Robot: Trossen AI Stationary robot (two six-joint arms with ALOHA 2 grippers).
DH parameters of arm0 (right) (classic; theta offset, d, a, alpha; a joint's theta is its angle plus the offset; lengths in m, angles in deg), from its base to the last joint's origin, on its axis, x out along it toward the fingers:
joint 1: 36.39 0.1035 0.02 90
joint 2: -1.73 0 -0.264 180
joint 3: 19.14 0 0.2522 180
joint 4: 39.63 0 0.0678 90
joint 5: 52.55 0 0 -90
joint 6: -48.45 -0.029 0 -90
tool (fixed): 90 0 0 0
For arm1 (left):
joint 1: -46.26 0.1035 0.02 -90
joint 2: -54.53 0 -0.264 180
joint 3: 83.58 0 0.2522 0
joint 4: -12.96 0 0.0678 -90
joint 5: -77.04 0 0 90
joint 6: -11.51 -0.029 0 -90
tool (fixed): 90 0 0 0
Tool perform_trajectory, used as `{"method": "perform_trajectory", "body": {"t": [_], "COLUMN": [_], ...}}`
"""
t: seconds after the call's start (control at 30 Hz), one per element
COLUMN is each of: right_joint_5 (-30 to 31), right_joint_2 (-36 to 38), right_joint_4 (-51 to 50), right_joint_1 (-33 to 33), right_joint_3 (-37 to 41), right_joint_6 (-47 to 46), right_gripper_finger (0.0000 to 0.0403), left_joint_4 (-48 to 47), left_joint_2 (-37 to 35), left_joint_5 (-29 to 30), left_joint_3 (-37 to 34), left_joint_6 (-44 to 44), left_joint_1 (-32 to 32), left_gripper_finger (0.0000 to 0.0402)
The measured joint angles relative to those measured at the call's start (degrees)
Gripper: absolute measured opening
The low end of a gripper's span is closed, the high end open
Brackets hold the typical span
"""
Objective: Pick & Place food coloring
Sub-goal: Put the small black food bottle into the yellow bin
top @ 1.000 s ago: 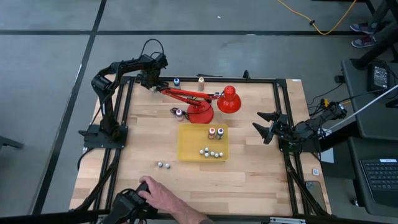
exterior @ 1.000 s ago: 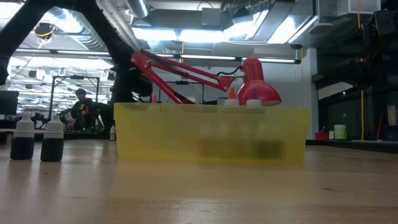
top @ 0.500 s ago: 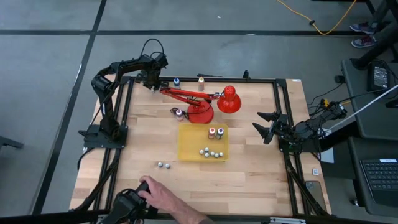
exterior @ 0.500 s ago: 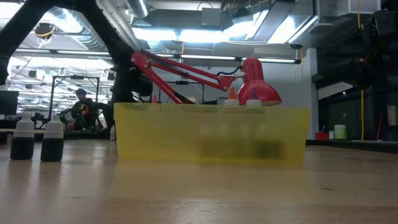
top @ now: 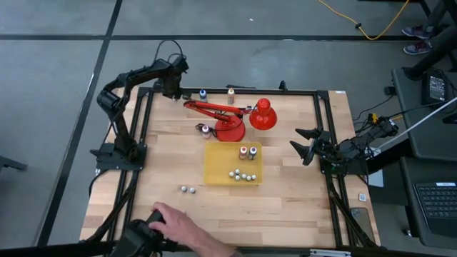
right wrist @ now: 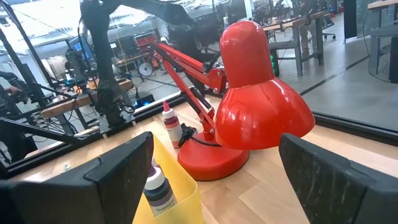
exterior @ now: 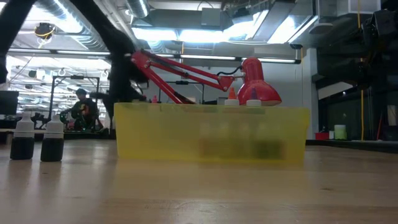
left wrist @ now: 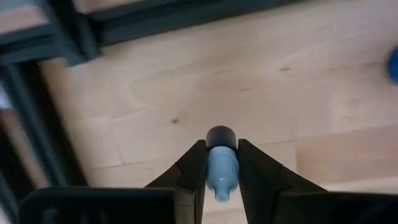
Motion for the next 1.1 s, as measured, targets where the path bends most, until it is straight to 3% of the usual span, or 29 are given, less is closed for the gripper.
{"method": "perform_trajectory", "body": {"t": [0.8,1.1], "right_joint_5": [0.0,0.0], "right_joint_2": [0.0,0.0], "right_joint_4": [0.0,0.0], "right_joint_1": [0.0,0.0], "right_joint_3": [0.0,0.0], "right_joint_6": [0.1,0.1], "right_gripper_finger": [0.0347,0.0347], "left_joint_4": [-0.7,2.2], "left_joint_2": [-36.5,-44.7], "left_joint_5": [-5.2,-0.2], "left_joint_3": [0.0,0.3], "left_joint_6": [-1.1,-2.2], "left_joint_1": [-2.7,-10.5], "left_gripper_finger": [0.0064,0.0064]}}
